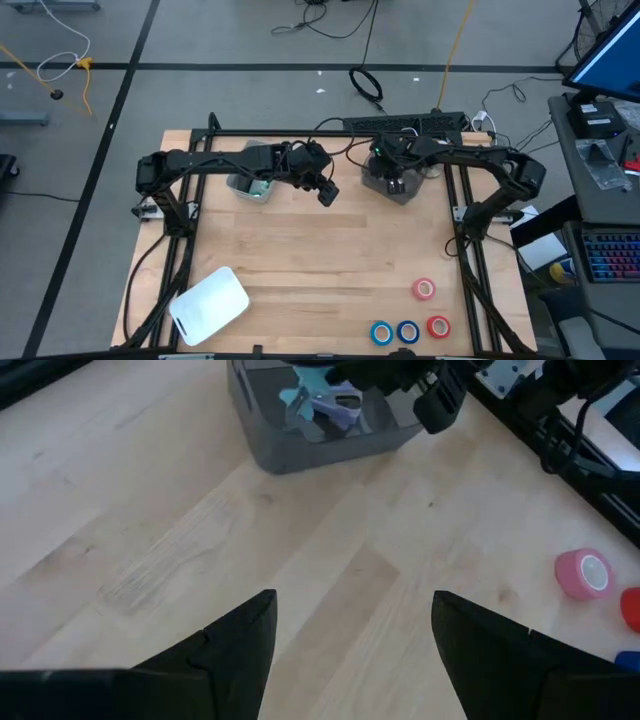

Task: Pick and place Stapler, Stapler remover, tape
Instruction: Put the blue staple remover into the black bin

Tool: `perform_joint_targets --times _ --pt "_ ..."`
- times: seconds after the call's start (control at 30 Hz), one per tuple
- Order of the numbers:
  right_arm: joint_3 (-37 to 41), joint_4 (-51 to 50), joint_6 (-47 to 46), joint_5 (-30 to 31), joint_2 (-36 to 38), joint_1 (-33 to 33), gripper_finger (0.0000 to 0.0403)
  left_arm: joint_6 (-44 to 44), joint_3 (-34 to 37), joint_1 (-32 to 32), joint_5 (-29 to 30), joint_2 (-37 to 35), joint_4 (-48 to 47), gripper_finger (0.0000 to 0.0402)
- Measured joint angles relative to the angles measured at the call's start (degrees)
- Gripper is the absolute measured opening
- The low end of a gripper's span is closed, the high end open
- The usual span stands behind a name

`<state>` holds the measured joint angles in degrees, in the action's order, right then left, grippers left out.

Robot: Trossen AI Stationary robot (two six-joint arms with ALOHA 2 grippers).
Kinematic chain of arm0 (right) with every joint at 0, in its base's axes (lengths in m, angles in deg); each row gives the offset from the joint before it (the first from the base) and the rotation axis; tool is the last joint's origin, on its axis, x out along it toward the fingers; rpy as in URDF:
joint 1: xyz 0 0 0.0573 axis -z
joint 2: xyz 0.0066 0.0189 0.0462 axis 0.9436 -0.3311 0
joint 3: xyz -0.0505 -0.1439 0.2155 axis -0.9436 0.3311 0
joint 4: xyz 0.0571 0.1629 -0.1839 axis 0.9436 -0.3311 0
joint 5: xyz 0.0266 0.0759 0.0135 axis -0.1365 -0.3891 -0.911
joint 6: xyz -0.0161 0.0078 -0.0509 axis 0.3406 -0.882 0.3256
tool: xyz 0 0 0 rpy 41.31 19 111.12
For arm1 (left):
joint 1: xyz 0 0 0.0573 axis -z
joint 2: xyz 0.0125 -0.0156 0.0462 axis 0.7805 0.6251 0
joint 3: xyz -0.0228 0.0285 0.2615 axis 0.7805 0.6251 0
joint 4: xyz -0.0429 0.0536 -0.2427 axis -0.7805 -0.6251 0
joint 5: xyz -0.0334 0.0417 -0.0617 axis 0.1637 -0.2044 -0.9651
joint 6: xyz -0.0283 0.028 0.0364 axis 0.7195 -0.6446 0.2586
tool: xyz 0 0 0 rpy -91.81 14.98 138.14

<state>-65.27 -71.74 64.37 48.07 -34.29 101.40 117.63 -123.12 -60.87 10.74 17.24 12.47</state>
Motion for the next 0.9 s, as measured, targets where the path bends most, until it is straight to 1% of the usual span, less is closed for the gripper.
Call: perform_joint_targets --times 0.07,0.2,0.3,0.73,0.9 --pt "0.00 0.19 0.01 -0.72 0.03 0.62 0.0040 0.15 0.00 0.00 0.01 0.00 0.04 0.0264" --pt "0.00 1.84 -0.90 -4.81 0.03 2.56 0.0040 0.16 0.00 0.02 0.01 0.00 0.02 0.0264" --pt "0.00 2.03 -1.19 -6.03 0.03 3.49 0.0040 0.24 0.00 0.02 0.01 0.00 0.02 0.0264" --pt "0.04 2.14 -0.39 -6.05 -4.88 4.12 0.0040 1.53 0.00 0.19 -0.03 0.00 0.06 0.0264" --pt "0.04 2.67 -0.39 -6.03 -4.91 4.12 0.0060 1.41 0.01 0.33 -0.03 0.00 0.06 0.0264"
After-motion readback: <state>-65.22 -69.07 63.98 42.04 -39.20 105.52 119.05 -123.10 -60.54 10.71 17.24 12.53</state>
